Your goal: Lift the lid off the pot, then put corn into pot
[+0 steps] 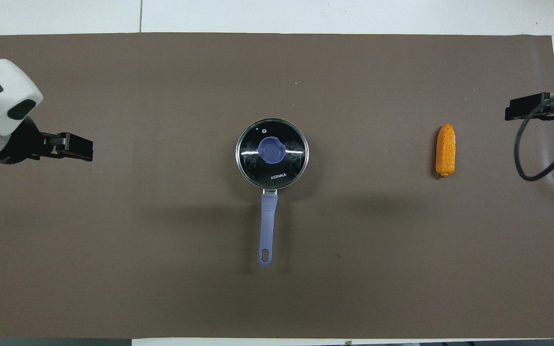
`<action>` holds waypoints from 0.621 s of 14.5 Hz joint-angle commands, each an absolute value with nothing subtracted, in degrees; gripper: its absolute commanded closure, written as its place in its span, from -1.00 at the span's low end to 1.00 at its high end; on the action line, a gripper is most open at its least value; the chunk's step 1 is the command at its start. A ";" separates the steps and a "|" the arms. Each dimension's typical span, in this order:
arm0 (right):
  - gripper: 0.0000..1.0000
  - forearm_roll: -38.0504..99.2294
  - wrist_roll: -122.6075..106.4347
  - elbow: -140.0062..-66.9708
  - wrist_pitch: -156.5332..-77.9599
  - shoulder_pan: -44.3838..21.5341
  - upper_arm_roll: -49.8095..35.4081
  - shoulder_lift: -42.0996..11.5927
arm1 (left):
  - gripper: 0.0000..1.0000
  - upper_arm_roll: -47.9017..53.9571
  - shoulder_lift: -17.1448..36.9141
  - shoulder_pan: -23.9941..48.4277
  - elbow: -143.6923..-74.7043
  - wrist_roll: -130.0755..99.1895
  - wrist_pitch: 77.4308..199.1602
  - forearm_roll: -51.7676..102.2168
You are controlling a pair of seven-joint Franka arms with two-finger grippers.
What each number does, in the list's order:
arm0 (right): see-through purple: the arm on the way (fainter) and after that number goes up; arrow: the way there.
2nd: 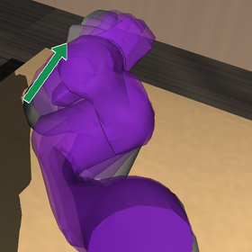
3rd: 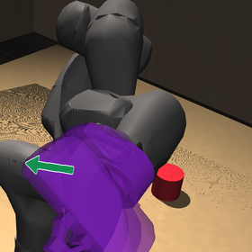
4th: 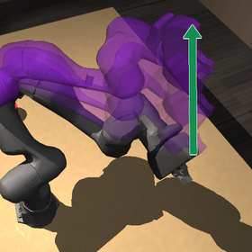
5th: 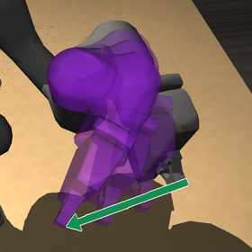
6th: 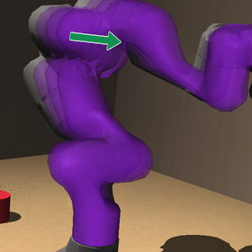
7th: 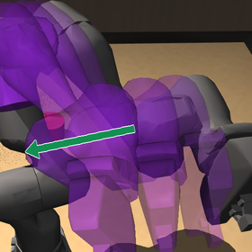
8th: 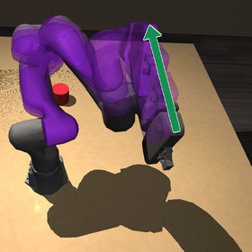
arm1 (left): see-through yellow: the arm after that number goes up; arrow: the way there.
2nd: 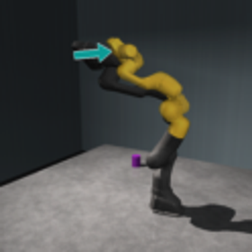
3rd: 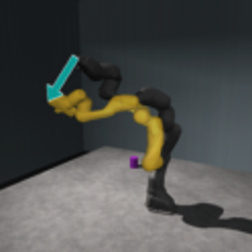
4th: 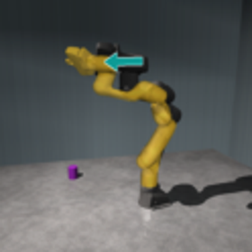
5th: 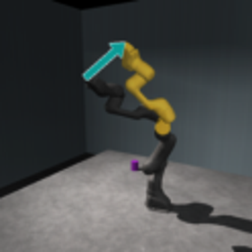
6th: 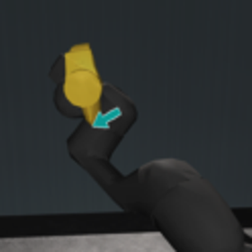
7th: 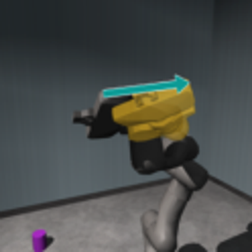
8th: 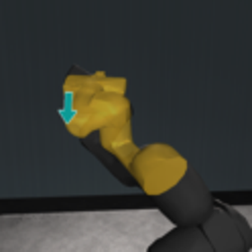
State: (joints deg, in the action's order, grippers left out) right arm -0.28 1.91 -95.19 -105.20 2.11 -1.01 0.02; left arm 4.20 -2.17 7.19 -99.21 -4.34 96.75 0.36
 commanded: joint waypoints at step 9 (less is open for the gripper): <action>-1.00 1.76 -0.79 -110.12 -130.68 1.76 -1.05 -11.94 | -1.00 3.69 10.53 25.92 -93.70 -17.92 106.61 2.02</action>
